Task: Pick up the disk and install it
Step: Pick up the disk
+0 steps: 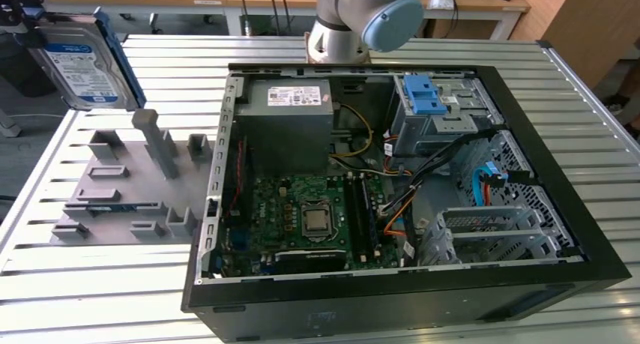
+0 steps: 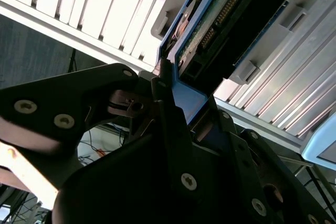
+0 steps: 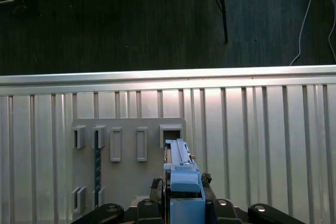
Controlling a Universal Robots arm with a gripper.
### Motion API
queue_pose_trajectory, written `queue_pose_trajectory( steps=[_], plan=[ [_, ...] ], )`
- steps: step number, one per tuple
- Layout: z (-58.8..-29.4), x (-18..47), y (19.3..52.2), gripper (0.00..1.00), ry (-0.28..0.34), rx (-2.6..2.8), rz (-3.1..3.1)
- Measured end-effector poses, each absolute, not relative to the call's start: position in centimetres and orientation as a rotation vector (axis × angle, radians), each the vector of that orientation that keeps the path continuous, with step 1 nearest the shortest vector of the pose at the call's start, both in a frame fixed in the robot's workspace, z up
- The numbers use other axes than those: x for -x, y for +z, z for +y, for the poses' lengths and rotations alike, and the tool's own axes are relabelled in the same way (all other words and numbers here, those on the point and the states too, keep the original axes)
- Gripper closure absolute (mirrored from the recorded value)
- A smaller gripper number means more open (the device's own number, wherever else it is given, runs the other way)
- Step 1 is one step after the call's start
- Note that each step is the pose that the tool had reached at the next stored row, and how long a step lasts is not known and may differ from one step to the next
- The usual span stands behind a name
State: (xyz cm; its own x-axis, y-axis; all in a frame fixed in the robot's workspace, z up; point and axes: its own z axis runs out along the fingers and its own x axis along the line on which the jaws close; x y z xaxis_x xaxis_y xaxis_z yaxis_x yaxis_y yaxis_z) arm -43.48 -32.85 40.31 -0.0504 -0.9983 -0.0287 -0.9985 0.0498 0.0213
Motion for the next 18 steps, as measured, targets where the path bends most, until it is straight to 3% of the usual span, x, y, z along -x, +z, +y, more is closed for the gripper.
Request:
queue_pose_trajectory(
  steps=[18],
  plan=[
    [-32.85, 43.48, 41.19, 0.63, 0.055, 2.16, 2.272]
  ],
)
